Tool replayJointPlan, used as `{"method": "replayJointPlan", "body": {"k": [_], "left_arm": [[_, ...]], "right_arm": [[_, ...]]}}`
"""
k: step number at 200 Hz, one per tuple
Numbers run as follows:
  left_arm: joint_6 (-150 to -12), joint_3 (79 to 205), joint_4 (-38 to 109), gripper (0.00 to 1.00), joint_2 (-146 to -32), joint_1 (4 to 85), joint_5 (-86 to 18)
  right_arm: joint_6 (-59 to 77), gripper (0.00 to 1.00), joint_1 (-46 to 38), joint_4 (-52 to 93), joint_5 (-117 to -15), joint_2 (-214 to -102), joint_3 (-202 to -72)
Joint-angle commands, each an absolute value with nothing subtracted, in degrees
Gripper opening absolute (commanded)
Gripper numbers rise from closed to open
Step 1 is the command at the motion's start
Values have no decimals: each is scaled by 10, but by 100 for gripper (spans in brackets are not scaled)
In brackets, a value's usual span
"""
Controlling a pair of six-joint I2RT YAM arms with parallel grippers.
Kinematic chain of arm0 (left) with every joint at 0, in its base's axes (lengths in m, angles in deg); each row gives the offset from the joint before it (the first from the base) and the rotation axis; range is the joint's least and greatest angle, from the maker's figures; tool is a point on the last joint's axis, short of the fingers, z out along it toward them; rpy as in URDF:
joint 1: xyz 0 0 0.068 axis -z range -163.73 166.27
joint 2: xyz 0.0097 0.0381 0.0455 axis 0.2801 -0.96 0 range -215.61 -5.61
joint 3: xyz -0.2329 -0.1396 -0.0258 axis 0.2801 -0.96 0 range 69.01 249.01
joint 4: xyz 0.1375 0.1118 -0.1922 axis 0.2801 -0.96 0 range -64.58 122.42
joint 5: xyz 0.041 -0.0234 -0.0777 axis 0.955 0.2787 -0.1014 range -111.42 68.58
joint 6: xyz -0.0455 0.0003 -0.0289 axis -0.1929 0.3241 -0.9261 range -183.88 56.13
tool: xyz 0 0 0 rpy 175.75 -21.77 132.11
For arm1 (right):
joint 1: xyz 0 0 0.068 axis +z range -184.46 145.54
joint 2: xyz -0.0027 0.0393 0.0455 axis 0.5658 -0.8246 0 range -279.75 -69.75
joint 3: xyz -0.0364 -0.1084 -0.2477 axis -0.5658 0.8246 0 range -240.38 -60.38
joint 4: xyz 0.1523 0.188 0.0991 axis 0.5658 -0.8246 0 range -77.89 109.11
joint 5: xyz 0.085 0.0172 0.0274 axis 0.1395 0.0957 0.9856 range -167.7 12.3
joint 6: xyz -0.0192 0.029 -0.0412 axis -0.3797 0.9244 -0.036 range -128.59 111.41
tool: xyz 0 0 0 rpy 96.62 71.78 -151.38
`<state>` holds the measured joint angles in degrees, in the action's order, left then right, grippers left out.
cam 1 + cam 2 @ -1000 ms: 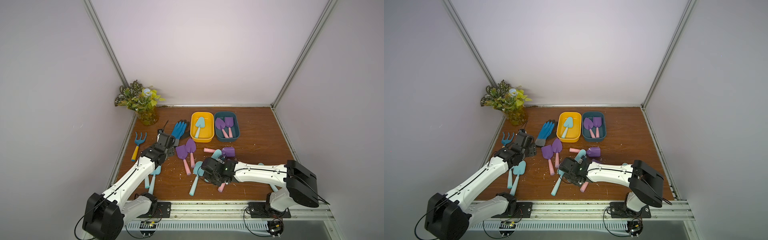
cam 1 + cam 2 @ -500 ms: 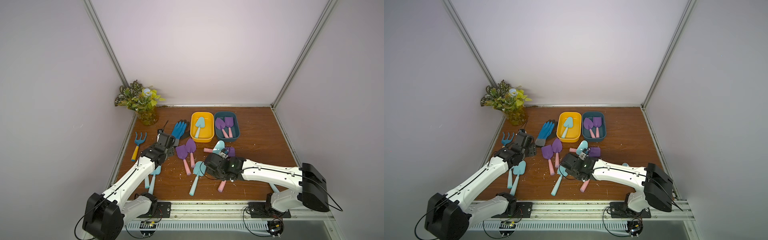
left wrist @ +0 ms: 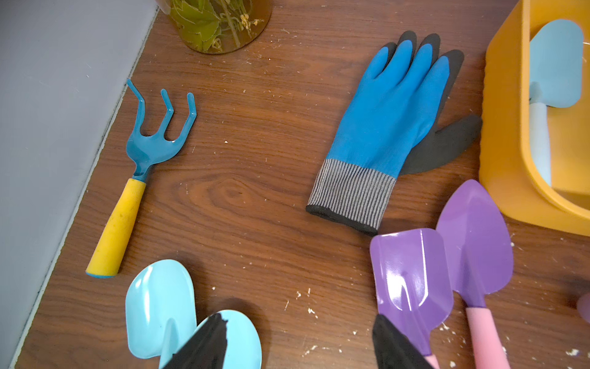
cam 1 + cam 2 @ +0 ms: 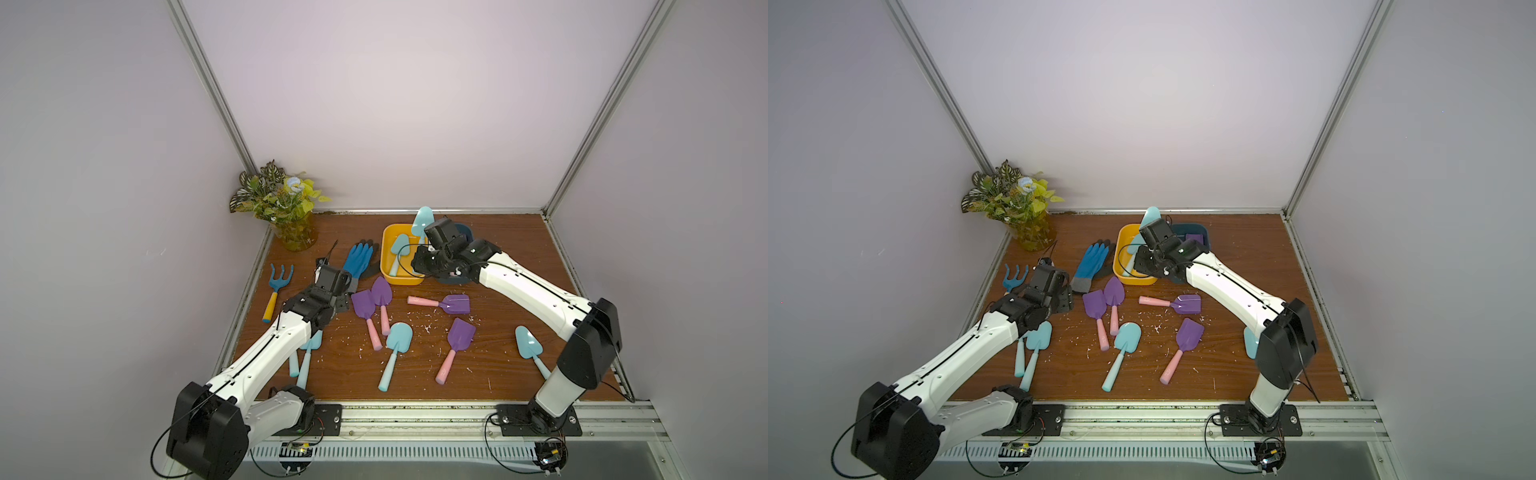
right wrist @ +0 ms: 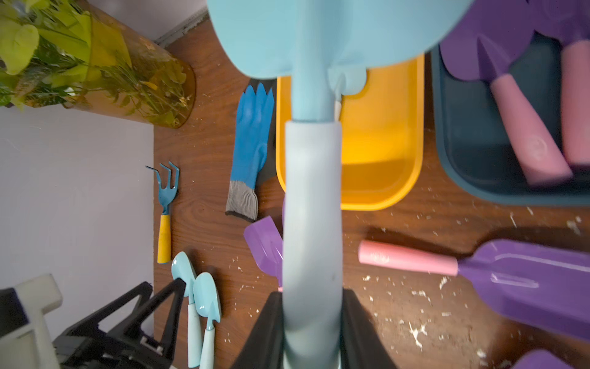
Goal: Sort the small shovels by color and place them into the storage box
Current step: Place the shovel in the storage box.
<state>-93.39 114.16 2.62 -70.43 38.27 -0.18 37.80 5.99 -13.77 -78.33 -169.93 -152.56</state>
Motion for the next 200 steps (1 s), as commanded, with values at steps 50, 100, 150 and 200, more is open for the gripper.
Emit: {"method": "replayJointPlan", "body": {"k": [50, 100, 150, 200], "left_arm": [[-906, 1173, 21, 74, -717, 374, 2], [-905, 1156, 33, 74, -709, 374, 5], [-902, 1148, 41, 74, -712, 375, 2], [-900, 1145, 47, 74, -714, 375, -1]], "right_arm": [[216, 0, -11, -239, -632, -1949, -1811], [202, 0, -24, -287, -642, -2018, -1886], [197, 0, -30, -300, -650, -2029, -1874], [187, 1, -32, -344, -662, -2066, -1924]]}}
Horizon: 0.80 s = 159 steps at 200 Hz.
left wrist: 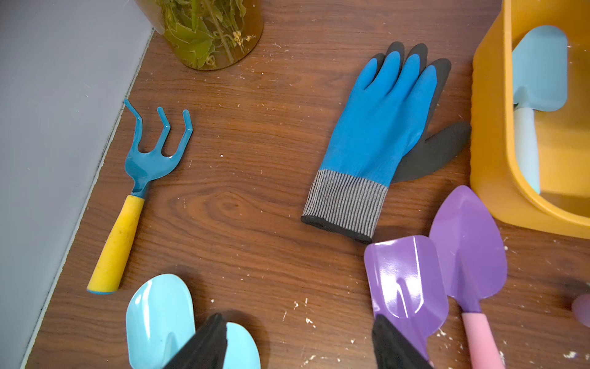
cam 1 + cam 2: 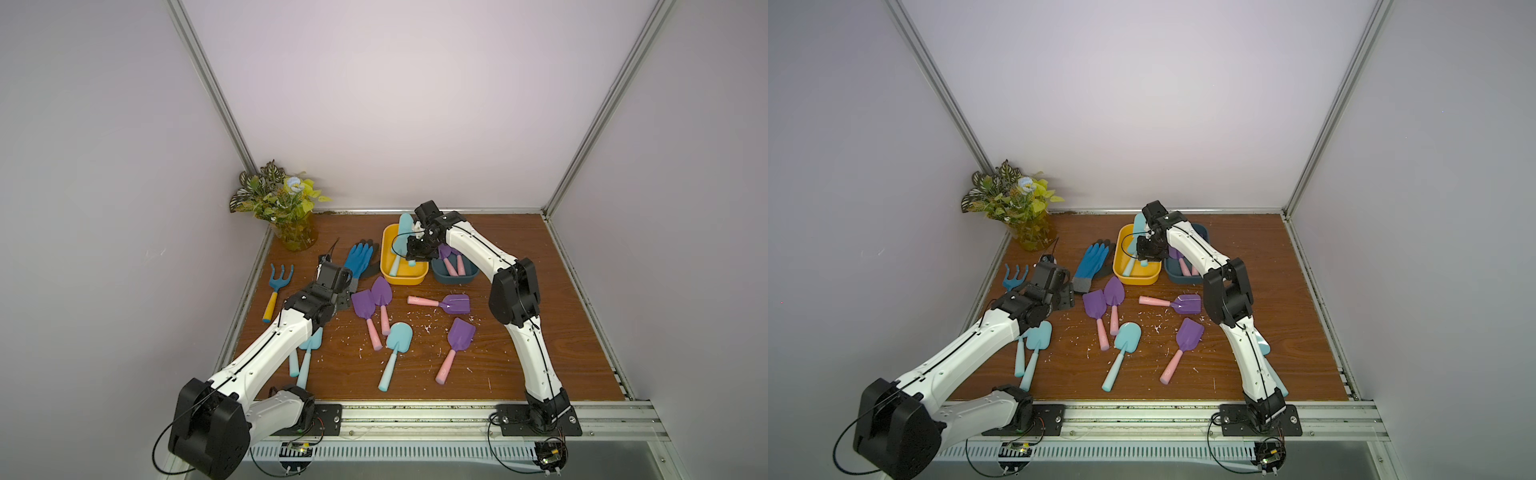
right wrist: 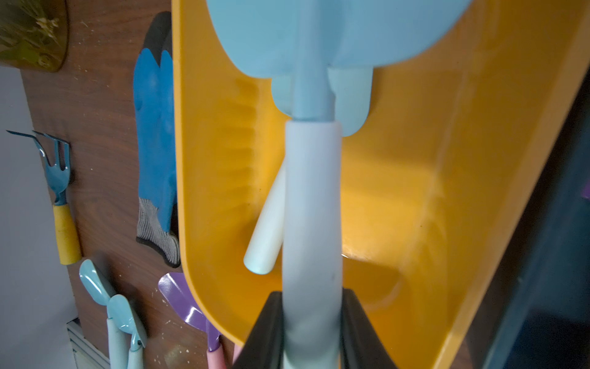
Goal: Sort the small shovels by color and place them into the storage box
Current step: Place the shovel in the storage box.
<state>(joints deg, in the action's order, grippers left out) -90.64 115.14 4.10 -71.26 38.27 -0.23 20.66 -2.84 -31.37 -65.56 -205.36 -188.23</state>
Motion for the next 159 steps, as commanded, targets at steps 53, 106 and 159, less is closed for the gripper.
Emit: {"method": "replayJointPlan", "body": {"k": [53, 106, 159], "left_arm": [[-895, 1145, 52, 74, -712, 369, -8], [-895, 1144, 54, 74, -710, 367, -13], [-894, 1142, 54, 74, -708, 363, -15]], "right_arm": [[185, 3, -35, -371, -665, -2101, -1969], [182, 5, -37, -383, -664, -2116, -1978], [181, 7, -37, -390, -662, -2132, -1996]]}}
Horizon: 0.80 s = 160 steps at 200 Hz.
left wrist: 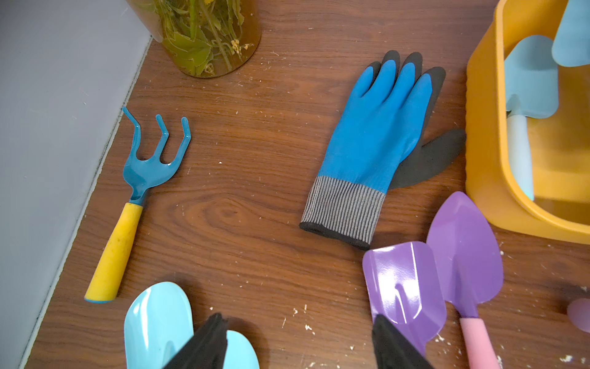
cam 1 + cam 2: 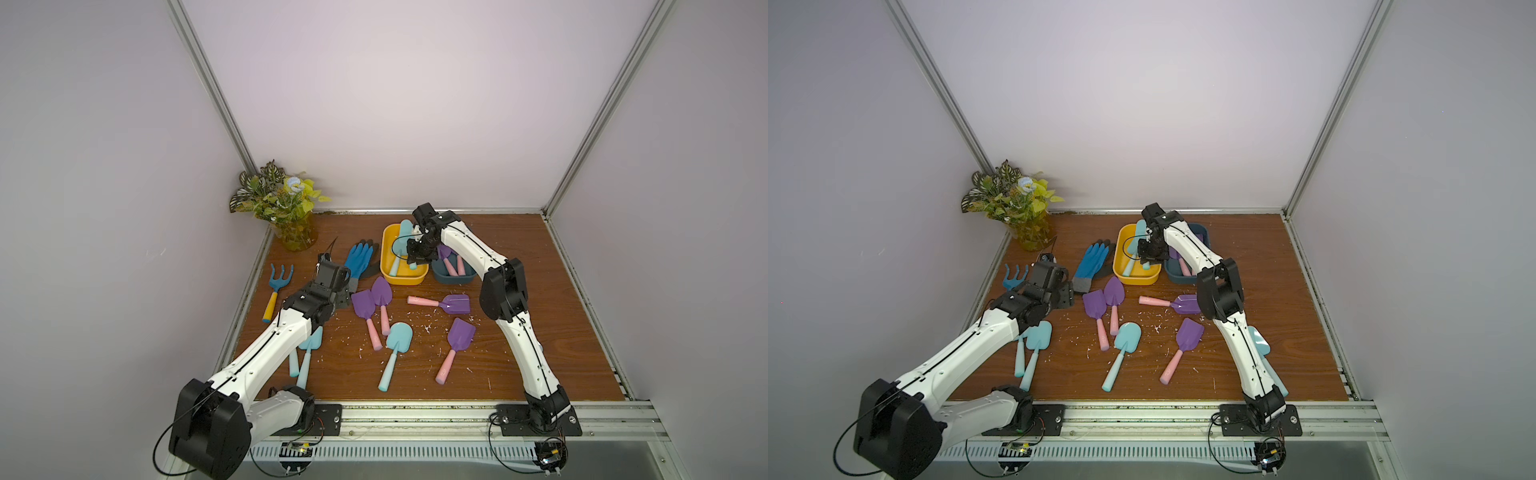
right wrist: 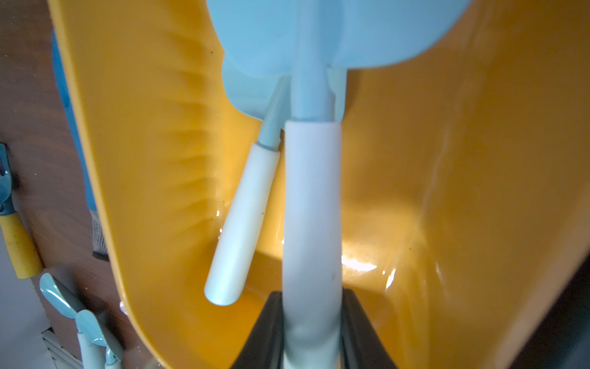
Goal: Sort the small shovels by color and place them into the storage box
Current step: Place the shovel in the storage box.
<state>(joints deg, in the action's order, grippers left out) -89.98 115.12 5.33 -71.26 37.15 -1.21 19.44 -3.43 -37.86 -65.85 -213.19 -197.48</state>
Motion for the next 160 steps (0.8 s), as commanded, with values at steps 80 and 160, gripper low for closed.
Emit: {"method": "replayJointPlan", "body": {"k": [80, 160], "left_arm": [[-894, 1141, 60, 74, -707, 349, -31], [-894, 1140, 61, 74, -706, 346, -35]], "right_arm": [[180, 12, -35, -397, -663, -2140, -1998], [179, 17, -31, -402, -664, -2149, -1998]]}}
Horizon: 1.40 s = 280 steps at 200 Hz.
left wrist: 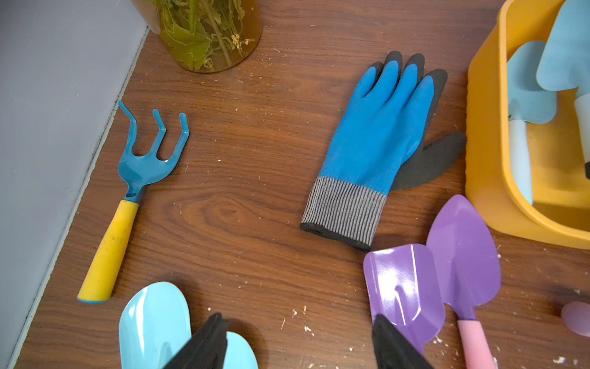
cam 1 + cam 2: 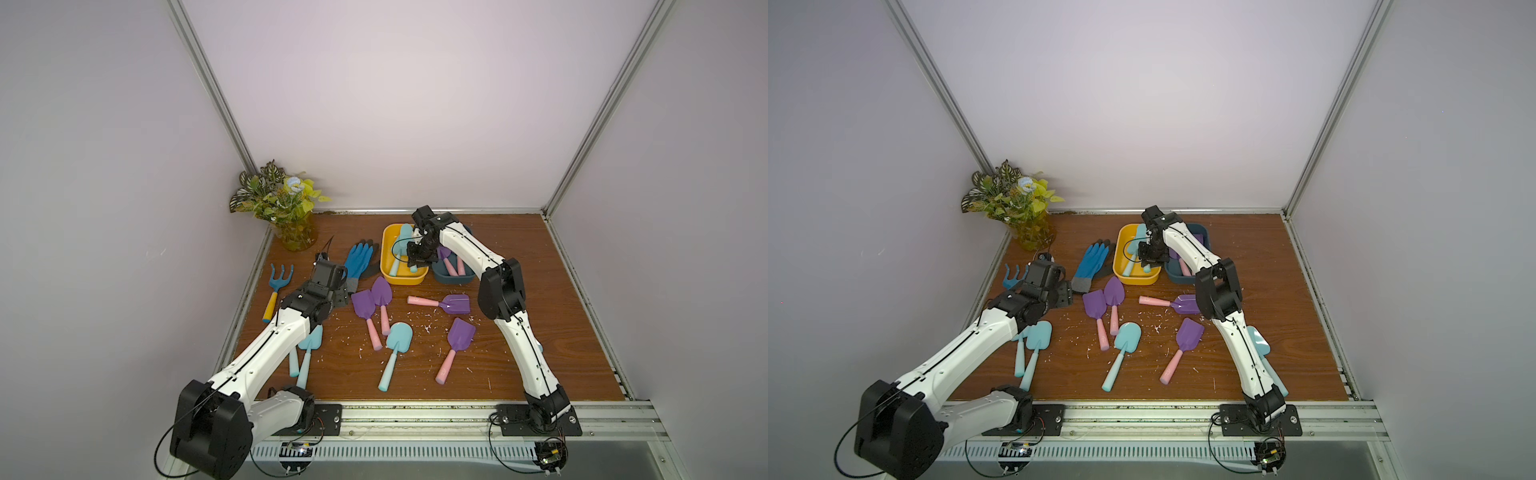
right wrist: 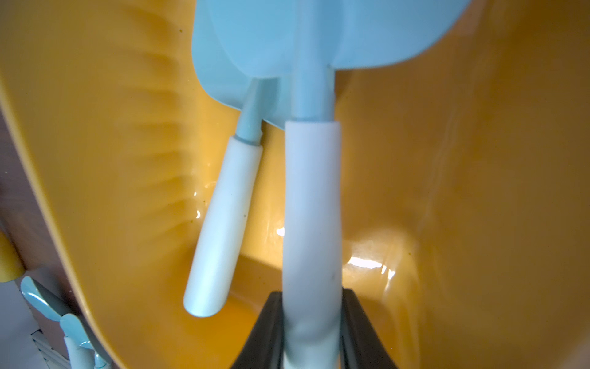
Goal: Sort the small shovels by color and place them into the storage box
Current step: Place the shovel in the storage box.
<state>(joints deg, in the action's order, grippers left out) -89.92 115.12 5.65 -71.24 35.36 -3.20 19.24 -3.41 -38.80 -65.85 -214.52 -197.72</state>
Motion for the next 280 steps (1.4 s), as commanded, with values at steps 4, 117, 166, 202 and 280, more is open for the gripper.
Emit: {"method": "replayJointPlan", "body": {"k": [4, 117, 166, 202, 280], "left_arm": [[-893, 1141, 62, 74, -706, 345, -36], [-891, 1138, 64, 74, -696, 336, -43], [-890, 1138, 64, 74, -696, 332, -44], [-890, 1137, 64, 74, -696, 331, -44], [-890, 1137, 65, 74, -696, 327, -47]], "right_arm": [[179, 17, -30, -402, -665, -2149, -1999], [181, 22, -23, -406, -678, -2161, -2002], [179, 26, -18, -413, -687, -2171, -2005], [178, 29, -18, -413, -688, -2173, -2007], [180, 39, -18, -421, -700, -2164, -2030]]}}
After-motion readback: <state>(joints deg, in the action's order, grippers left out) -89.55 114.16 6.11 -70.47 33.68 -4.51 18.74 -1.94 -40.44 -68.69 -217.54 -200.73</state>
